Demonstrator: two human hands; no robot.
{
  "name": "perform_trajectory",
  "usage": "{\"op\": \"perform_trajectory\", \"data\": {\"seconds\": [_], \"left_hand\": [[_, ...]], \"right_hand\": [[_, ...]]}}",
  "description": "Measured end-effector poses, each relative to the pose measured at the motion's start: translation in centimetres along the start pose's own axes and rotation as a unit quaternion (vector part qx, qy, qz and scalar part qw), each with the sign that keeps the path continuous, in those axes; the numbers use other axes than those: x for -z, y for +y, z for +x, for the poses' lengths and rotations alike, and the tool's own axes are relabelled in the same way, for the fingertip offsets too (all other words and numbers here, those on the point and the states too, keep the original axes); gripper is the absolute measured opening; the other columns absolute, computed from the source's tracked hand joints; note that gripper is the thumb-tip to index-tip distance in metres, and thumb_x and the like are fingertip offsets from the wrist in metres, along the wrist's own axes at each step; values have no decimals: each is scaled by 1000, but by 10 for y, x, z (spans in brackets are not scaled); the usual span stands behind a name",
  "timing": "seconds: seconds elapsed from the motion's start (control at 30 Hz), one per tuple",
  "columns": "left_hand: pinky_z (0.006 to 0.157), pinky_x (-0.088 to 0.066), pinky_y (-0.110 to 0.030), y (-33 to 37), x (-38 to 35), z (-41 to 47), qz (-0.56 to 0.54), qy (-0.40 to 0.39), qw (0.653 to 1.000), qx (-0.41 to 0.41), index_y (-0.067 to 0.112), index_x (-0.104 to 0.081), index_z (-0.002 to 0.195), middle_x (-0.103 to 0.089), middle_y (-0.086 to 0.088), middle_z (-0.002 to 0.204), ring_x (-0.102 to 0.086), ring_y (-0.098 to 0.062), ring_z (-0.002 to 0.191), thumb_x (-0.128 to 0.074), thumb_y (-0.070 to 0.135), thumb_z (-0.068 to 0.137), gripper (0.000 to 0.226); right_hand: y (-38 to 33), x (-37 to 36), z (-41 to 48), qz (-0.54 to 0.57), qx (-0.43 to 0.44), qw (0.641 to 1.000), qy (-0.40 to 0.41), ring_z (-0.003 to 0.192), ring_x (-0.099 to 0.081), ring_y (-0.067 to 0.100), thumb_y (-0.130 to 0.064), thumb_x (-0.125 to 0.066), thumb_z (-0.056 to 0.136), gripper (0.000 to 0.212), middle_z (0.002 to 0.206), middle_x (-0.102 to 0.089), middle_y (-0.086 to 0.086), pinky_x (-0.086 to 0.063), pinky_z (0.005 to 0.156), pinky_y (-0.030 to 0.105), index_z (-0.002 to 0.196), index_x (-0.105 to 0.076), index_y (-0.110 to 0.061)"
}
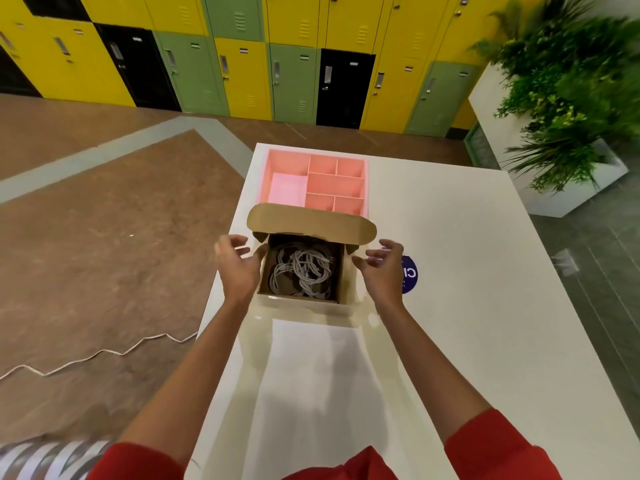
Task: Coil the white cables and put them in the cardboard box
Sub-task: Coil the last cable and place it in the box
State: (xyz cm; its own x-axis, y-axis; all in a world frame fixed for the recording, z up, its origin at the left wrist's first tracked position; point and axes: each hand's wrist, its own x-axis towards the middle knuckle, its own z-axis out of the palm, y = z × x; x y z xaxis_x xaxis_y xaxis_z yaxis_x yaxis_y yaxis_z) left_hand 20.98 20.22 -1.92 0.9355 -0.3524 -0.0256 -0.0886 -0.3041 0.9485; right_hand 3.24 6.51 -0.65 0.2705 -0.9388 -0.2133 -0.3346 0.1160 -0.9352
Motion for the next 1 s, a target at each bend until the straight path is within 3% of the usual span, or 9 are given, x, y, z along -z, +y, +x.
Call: {"op": "perform_trajectory", "data": {"seconds": [0.07,0.13,0.27,0.43,0.53,0.67,0.83,0.93,1.0], "left_hand": [[62,-46,-11,12,3,9,-3,-13,1000,-18,4,-47,110,-52,-8,111,-58,-17,91,-78,14,78,46],[65,-48,-16,23,4,18,13,-24,999,-46,3,-45,117,-55,-8,109,-59,-17,90,-78,12,78,52],[75,-52,-29,37,9,28,108,-20,985,-130,7,-47,123,-63,-10,101,-60,-19,89,-63,-8,83,46],[72,-51,-36,37,17,22,192,-86,953,-217,18,-49,126,-67,-9,103,-64,-24,86,-62,0,85,46],[71,-52,-47,29,20,17,268,-113,926,-239,26,-45,130,-66,-8,99,-63,-31,86,-58,-2,80,59],[66,-50,-45,17,28,5,344,-130,902,-227,22,-54,127,-63,-12,97,-60,-37,86,-51,-5,77,57],[73,-50,-44,-6,31,-1,335,-212,904,-162,8,-57,123,-67,-19,100,-61,-39,92,-56,-10,75,52],[77,-47,-37,-7,37,-5,350,-330,872,-93,5,-40,135,-60,-19,111,-53,-29,93,-81,9,71,77],[82,-46,-32,-6,43,-3,343,-388,852,-75,9,-31,141,-59,-12,117,-51,-24,96,-84,31,69,92]], "right_hand": [[-13,2,4,-44,58,997,-6,87,-60,17,-16,-78,79,70,104,-57,2,-47,70,23,134,-35,-14],[-22,2,10,-85,111,990,-7,91,-61,19,-17,-79,78,75,112,-56,5,-50,75,27,139,-34,-17],[-35,6,8,-150,217,965,-9,94,-57,13,-13,-70,85,68,123,-54,9,-54,78,29,143,-35,-25],[-35,8,4,-249,260,931,-53,91,-62,21,-7,-60,90,64,113,-58,7,-54,74,35,143,-36,-32],[-27,11,-1,-275,253,922,-100,86,-62,28,2,-55,85,58,104,-62,11,-53,71,42,135,-44,-26],[-12,16,-12,-314,236,905,-163,77,-57,28,8,-48,81,64,95,-60,13,-48,63,40,135,-40,-25],[-2,18,-26,-307,175,907,-229,72,-51,18,10,-53,81,74,89,-54,2,-35,51,15,145,-31,-21],[-2,21,-34,-323,135,891,-289,70,-52,13,4,-63,79,86,86,-52,1,-37,50,12,149,-21,-23],[-3,22,-39,-310,103,886,-328,84,-58,17,-6,-73,78,98,103,-58,5,-44,62,15,151,-10,-27]]}}
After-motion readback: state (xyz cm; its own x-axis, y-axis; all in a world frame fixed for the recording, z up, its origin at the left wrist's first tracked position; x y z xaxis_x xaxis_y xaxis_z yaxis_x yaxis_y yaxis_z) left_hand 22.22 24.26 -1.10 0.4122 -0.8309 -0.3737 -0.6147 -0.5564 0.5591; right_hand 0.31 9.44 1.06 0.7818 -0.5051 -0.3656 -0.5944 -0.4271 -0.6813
